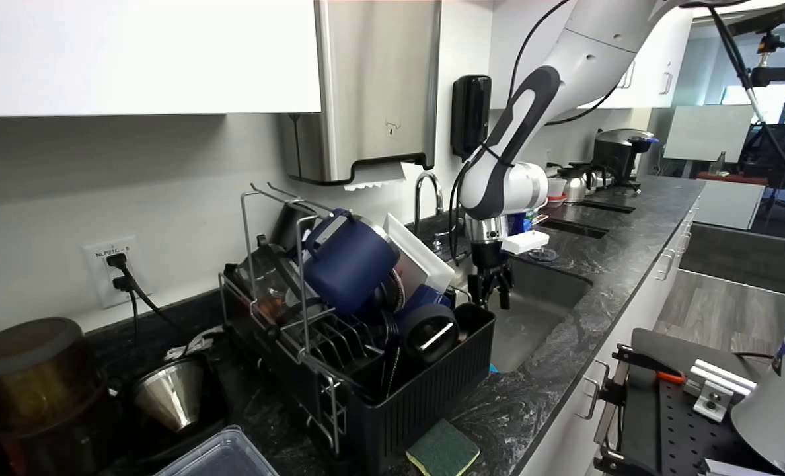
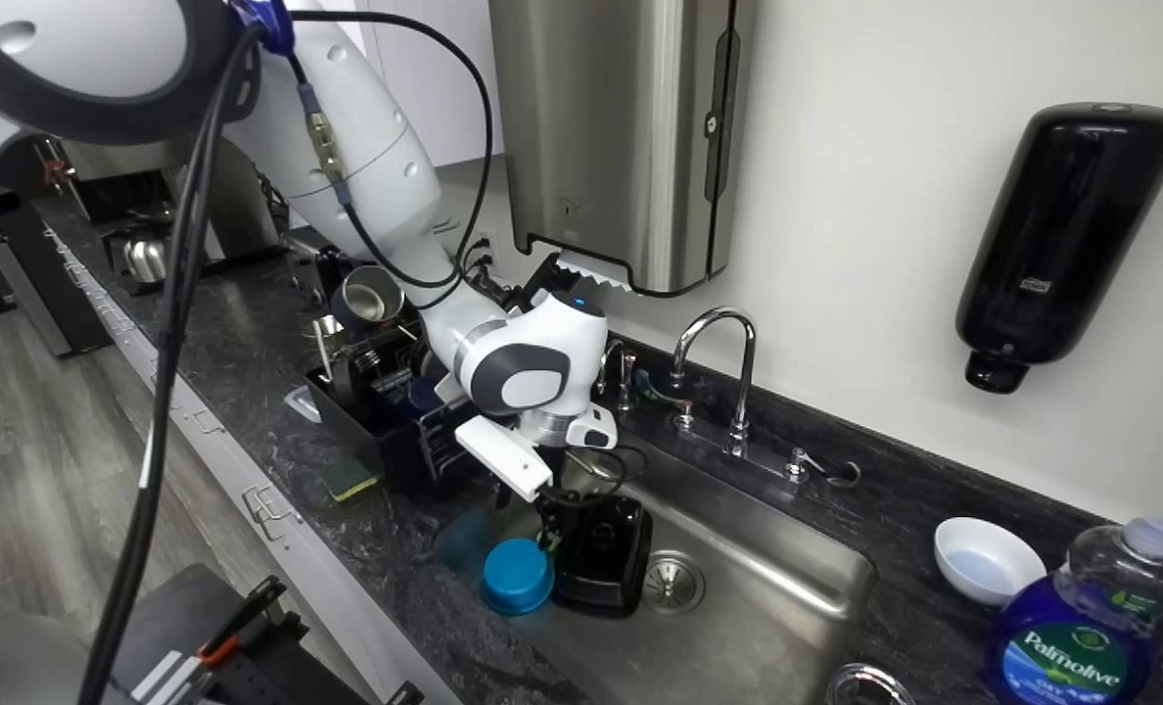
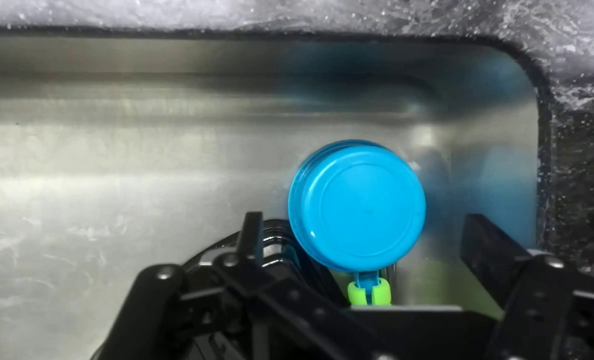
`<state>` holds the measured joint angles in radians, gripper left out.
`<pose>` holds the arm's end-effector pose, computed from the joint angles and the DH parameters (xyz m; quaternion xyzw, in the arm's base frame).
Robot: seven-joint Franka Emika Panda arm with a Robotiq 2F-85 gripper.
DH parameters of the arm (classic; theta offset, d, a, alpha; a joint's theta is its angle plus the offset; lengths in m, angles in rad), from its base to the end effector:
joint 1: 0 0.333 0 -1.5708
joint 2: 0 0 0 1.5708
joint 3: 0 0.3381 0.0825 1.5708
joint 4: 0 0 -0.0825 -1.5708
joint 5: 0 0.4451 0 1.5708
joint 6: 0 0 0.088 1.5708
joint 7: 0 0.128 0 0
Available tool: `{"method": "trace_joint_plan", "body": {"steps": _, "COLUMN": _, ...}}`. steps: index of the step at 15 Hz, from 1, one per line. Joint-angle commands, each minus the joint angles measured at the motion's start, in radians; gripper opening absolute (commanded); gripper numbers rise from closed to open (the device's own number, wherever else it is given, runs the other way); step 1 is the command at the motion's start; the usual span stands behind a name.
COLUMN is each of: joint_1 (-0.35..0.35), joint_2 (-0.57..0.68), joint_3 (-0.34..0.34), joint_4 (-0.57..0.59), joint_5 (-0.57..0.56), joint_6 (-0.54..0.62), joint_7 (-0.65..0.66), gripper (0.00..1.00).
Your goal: Put the plastic pan in the drying rack
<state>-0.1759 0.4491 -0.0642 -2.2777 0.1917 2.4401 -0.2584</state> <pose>0.5094 -0.1255 0.0805 -0.9868 0.0710 0.1274 0.0701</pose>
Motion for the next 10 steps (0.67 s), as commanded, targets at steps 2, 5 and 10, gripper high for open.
{"method": "trace_joint_plan", "body": {"steps": 2, "joint_1": -0.017, "joint_2": 0.030, "joint_3": 0.022, "joint_4": 0.016, "joint_5": -0.010, "joint_6": -0.003, "joint_7": 0.006, "gripper": 1.00}}
{"method": "trace_joint_plan", "body": {"steps": 5, "joint_1": -0.019, "joint_2": 0.053, "joint_3": 0.026, "joint_4": 0.031, "joint_5": -0.010, "joint_6": -0.004, "joint_7": 0.007, "gripper": 1.00}}
{"method": "trace_joint_plan", "body": {"steps": 10, "joint_1": -0.044, "joint_2": 0.082, "joint_3": 0.049, "joint_4": 0.048, "joint_5": 0.017, "joint_6": 0.046, "joint_7": -0.042, "gripper": 1.00}}
